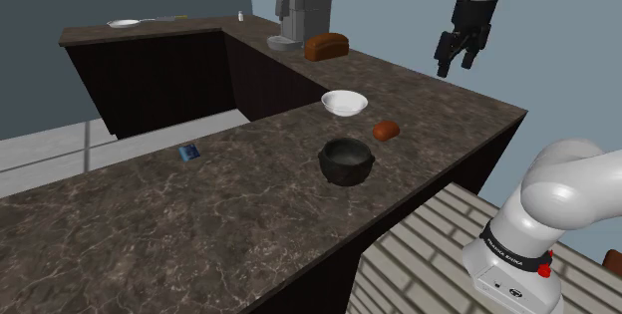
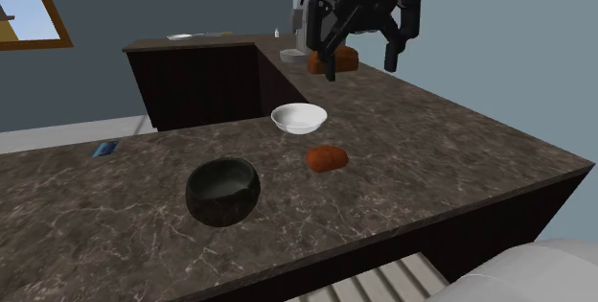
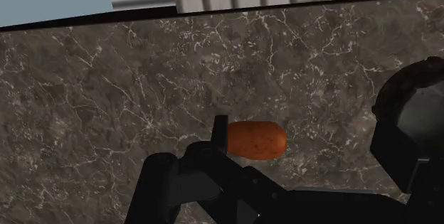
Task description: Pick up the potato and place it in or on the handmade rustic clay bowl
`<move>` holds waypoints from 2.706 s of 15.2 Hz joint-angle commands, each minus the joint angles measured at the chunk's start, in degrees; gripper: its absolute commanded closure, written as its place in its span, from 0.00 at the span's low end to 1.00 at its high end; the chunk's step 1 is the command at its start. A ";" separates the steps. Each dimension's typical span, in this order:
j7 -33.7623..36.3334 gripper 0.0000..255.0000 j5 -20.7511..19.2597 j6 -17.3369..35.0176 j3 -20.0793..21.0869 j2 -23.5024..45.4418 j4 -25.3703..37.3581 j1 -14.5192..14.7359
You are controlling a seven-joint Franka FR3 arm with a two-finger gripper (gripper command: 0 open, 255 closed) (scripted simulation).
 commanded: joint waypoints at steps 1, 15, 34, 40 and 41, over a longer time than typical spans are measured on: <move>0.00 0.00 0.00 0.00 0.00 0.00 0.00 0.00; 41.18 0.00 -2.22 15.64 14.98 28.36 2.00 -9.01; 69.25 0.00 -10.54 23.57 14.93 54.36 9.62 -13.30; 69.26 0.00 -10.54 23.57 14.93 54.36 9.63 -13.30; 69.26 0.00 -10.54 23.56 14.93 54.37 9.64 -13.30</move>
